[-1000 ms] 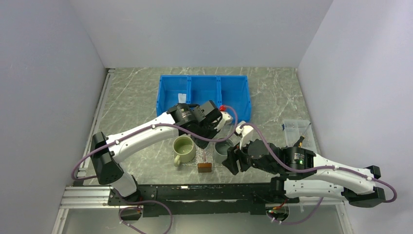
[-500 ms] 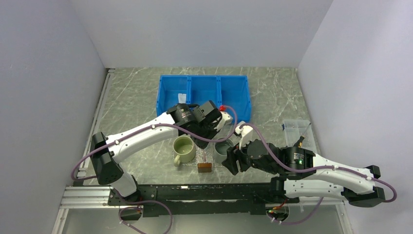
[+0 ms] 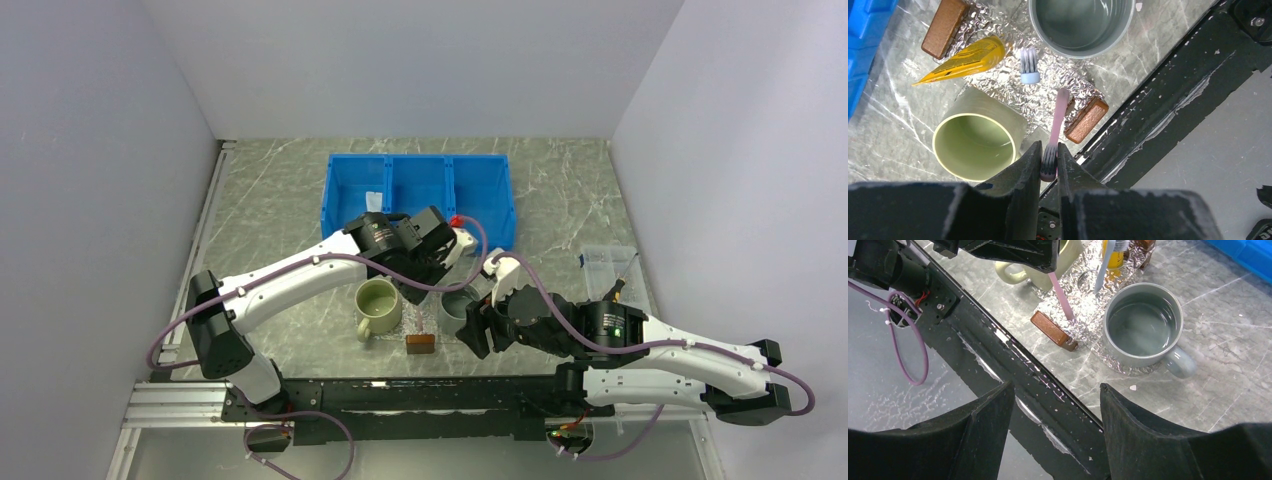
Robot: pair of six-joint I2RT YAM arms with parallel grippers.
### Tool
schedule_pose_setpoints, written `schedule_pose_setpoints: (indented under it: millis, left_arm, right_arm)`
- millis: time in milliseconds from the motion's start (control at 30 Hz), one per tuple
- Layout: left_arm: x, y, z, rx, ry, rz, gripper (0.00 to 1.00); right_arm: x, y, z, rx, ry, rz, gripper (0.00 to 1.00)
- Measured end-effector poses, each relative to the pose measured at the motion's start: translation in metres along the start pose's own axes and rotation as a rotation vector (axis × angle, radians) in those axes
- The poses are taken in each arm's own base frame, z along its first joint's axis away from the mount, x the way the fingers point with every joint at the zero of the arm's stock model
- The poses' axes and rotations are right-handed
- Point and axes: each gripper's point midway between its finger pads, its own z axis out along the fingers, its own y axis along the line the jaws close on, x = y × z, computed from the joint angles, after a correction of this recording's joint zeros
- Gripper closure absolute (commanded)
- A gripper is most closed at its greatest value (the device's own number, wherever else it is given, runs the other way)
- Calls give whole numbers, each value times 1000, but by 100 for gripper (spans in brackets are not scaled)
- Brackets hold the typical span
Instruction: Prepare toiletry sets of a toothbrush and toothpaste on the tray
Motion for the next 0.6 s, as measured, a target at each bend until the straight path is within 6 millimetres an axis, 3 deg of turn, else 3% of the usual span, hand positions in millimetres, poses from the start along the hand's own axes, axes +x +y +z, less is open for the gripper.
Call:
schedule_pose_setpoints:
  millis: [600]
  left_arm:
    - [2, 13, 11, -49, 33, 10, 76]
  right_arm:
    - [2, -2, 0, 8, 6, 11, 34]
